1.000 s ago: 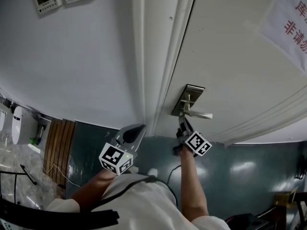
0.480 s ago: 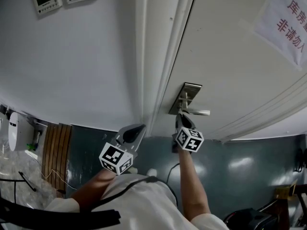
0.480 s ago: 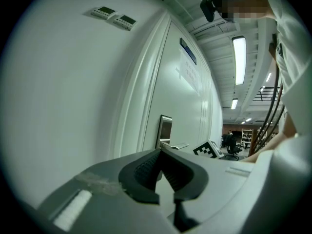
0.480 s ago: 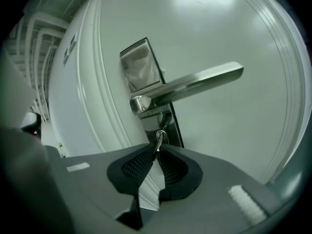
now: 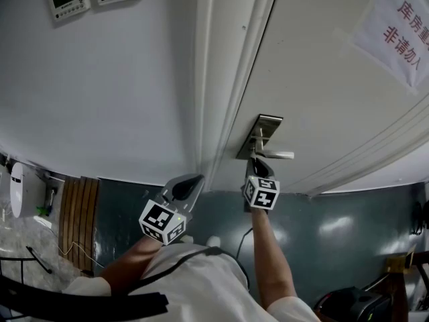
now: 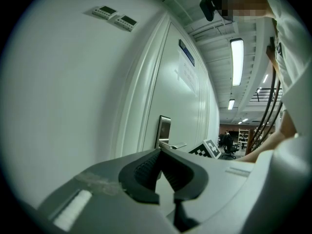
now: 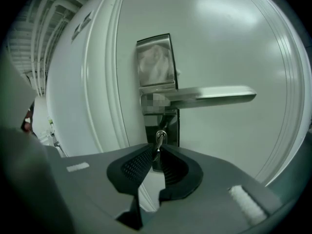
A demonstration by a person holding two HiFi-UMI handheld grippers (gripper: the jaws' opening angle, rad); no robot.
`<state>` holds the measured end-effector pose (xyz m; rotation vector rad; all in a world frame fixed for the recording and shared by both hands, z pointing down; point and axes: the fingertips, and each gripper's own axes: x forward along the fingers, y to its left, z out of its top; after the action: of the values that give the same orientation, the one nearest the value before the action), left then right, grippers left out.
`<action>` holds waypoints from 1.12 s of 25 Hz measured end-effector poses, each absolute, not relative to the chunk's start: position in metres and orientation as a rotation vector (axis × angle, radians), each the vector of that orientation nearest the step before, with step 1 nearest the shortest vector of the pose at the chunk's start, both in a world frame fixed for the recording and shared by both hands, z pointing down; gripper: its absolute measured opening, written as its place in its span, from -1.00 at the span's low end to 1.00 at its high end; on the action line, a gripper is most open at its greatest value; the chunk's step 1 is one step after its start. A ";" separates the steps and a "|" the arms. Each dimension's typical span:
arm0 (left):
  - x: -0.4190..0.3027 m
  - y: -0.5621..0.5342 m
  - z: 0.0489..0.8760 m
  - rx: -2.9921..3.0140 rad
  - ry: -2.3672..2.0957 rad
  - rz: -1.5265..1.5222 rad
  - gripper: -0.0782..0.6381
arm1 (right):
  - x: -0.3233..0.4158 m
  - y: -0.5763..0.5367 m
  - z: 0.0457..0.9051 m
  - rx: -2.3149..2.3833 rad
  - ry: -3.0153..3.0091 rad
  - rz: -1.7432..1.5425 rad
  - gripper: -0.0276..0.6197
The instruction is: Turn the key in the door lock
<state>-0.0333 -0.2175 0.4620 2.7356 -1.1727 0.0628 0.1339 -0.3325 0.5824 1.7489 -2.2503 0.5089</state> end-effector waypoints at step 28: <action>-0.029 -0.219 0.461 2.773 -1.116 0.078 -0.77 | 0.123 -0.332 0.582 1.460 -1.885 -0.223 -0.77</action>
<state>-0.0294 -0.2194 0.4605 2.7729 -1.1164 0.0783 0.1227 -0.3317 0.5820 1.4599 -1.8848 -0.2228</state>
